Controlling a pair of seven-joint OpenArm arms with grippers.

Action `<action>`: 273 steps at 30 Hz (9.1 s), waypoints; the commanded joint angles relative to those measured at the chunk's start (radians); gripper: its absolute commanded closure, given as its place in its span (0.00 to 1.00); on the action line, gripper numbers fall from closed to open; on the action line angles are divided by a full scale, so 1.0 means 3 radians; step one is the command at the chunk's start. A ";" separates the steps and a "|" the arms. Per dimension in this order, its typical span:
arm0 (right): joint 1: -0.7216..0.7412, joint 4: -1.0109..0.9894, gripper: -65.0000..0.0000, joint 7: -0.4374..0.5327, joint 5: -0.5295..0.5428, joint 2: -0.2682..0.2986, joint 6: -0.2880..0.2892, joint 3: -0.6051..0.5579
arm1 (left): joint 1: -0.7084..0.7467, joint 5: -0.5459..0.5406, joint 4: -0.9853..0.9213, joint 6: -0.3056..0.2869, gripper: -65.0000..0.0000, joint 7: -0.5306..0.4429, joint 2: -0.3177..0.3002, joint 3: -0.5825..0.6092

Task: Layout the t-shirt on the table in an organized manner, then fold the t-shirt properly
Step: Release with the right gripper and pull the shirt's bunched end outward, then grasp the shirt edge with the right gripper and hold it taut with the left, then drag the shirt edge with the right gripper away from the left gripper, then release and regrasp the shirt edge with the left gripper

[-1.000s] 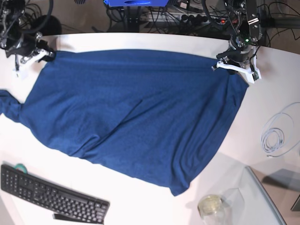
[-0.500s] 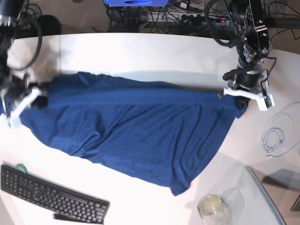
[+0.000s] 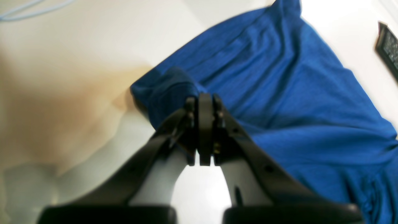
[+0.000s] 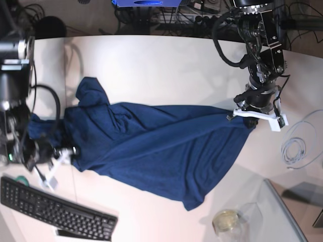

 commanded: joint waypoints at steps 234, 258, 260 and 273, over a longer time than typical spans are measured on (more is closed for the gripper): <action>-0.1999 0.1126 1.00 -0.0259 0.0338 -0.1068 -0.0740 0.2816 | 0.0324 -0.0522 -0.0645 0.0239 0.72 0.0177 -0.0308 -0.0503; -0.1984 0.1115 1.00 -0.0249 0.0338 -0.1068 -0.0740 0.2821 | 0.0104 -0.0522 -0.0440 0.0673 0.72 0.0755 -0.0302 -0.0508; -0.1984 0.1110 1.00 -0.0249 0.0338 -0.1068 -0.0740 0.2821 | 0.0032 -0.0522 -0.0589 0.0673 0.72 0.0755 -0.0308 -0.0508; -0.1979 0.1110 1.00 -0.0244 0.0338 -0.1063 -0.0740 0.2831 | -0.0126 -0.0517 -0.0865 0.0673 0.74 0.0750 -0.0308 -0.0508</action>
